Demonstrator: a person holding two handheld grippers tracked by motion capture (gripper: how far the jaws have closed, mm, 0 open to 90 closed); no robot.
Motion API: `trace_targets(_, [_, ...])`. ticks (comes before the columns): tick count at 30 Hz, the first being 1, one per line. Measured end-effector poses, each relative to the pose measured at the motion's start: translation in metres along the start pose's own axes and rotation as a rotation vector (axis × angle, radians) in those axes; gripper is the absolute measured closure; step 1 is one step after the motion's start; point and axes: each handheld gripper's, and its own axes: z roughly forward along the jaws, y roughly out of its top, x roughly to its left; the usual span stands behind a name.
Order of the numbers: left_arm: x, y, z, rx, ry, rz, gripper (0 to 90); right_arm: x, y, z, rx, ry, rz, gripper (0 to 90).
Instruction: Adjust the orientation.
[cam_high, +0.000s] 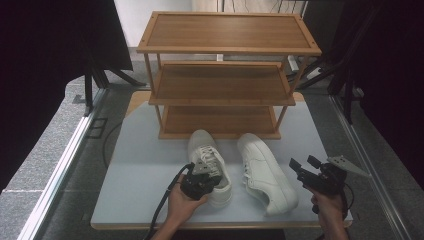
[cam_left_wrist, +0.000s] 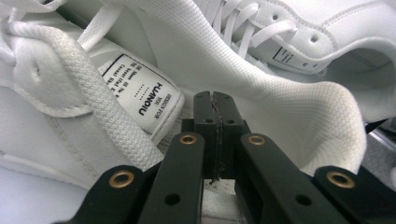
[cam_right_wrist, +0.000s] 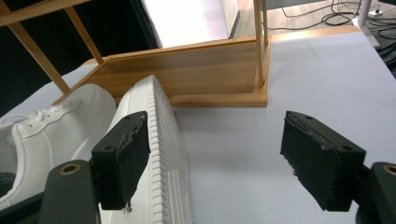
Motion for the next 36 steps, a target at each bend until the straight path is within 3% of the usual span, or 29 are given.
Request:
trace_targets(10, [0.006,-0.009,-0.015,0.017,0.000,-0.004,90.0,-0.003,-0.002,-0.003,0.011,-0.002,0.006,24.2])
trace_targets(13, [0.010,-0.014,-0.024,0.029,0.020,0.001,90.0,-0.005,-0.004,-0.004,0.020,-0.008,0.010,24.2])
trace_targets(18, [0.025,-0.026,-0.042,0.015,0.008,-0.045,90.0,-0.004,-0.004,-0.004,0.031,-0.008,0.011,24.2])
trace_targets(22, [0.037,-0.039,-0.056,-0.039,-0.027,-0.088,90.0,-0.003,-0.004,-0.006,0.033,-0.009,0.004,24.2])
trace_targets(26, [0.038,-0.039,-0.058,-0.034,-0.026,-0.081,89.6,-0.003,-0.004,-0.005,0.034,-0.009,0.005,24.2])
trace_targets(32, [0.043,-0.039,-0.061,-0.040,-0.029,-0.107,88.3,0.001,-0.006,-0.002,0.052,-0.008,-0.012,24.2])
trace_targets(35, [0.041,-0.039,-0.061,-0.045,-0.048,-0.130,82.1,0.003,-0.007,-0.001,0.049,0.001,-0.018,24.1])
trace_targets(36, [0.037,-0.036,-0.061,-0.037,-0.079,-0.137,65.8,0.005,-0.007,-0.001,0.044,0.015,-0.022,23.9])
